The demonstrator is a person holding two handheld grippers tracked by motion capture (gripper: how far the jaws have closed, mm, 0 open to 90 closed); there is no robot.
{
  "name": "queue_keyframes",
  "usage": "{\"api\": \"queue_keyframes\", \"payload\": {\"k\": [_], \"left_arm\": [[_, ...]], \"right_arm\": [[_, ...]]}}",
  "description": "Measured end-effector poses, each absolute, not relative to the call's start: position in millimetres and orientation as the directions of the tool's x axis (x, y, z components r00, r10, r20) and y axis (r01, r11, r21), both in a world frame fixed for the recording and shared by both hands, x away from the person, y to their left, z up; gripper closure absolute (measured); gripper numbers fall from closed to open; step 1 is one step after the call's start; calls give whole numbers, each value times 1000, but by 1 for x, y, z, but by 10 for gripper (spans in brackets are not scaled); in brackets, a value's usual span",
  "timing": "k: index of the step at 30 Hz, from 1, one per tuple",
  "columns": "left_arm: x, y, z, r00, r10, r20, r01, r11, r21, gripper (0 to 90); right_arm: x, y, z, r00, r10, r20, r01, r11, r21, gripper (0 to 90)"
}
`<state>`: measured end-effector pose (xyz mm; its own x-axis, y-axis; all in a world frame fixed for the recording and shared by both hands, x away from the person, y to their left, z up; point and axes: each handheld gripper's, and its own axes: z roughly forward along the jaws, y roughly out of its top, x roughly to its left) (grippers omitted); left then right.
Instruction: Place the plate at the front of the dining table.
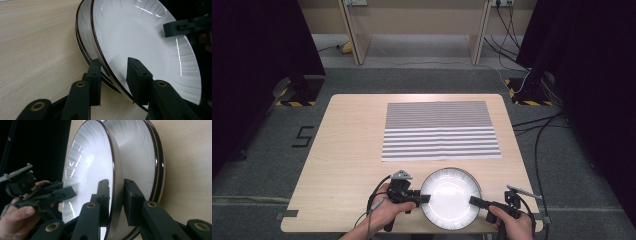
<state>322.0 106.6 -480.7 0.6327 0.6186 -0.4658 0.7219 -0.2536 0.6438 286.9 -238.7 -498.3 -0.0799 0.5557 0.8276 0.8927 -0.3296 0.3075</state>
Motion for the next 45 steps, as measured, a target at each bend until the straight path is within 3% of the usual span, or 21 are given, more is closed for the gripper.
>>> {"api": "queue_keyframes", "payload": {"k": [5,10,19,24,45], "left_arm": [[323,108,-480,647,611,-457,705,-250,663,650],[323,104,-475,682,600,-418,655,-249,713,644],[316,117,-458,718,590,-369,571,-196,797,400],[314,138,-449,712,607,-353,545,-160,823,352],[305,230,-472,577,747,-332,554,-59,830,340]], "right_arm": [[291,-236,-498,-100,565,819,884,-328,334,778],[293,-238,-492,-152,606,781,834,-345,430,813],[297,-239,-498,-115,561,820,836,-392,385,808],[299,-243,-495,-108,564,819,821,-415,393,807],[311,-266,-478,-67,569,820,764,-499,408,800]]}}
